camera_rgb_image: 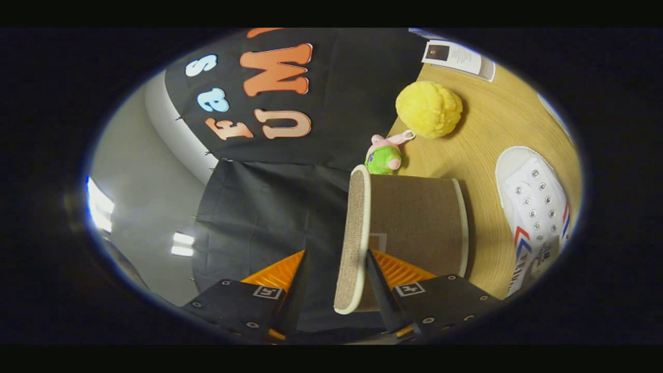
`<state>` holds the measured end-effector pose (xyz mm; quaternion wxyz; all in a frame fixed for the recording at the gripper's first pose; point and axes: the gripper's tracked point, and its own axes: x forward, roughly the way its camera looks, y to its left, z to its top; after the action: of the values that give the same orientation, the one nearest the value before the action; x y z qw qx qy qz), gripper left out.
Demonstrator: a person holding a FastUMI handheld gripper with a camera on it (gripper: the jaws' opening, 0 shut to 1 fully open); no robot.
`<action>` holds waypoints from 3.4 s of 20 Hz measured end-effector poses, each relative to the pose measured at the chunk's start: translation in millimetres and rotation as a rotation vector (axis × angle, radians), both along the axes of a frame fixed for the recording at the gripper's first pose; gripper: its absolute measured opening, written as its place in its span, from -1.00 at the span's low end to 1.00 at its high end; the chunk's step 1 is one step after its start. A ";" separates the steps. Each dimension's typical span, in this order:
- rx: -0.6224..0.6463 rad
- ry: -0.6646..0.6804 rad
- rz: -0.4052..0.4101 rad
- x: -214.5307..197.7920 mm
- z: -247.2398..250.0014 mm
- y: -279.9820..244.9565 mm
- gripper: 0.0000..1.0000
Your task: Open the storage box then place both shoes into the box .Put the left shoe in first, then the right shoe, with the right side of both shoes facing outward in a uniform manner.
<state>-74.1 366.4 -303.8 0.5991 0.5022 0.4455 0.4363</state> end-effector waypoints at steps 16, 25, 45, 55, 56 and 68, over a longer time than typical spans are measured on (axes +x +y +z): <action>-0.074 -0.018 -0.090 -8.9 45.8 43.2 -1.00; -0.134 -0.155 -0.094 3.5 116.8 94.5 -1.00; -0.288 -0.416 0.031 -30.4 149.6 251.5 -0.46; -0.579 -0.585 -0.220 47.1 113.3 130.0 0.96; -0.620 -0.599 -0.241 54.7 107.1 112.9 0.96; -0.996 -0.663 -0.324 72.3 -1.3 -52.4 0.97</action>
<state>-1.8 314.1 -305.1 0.9268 0.0611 0.3037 0.2122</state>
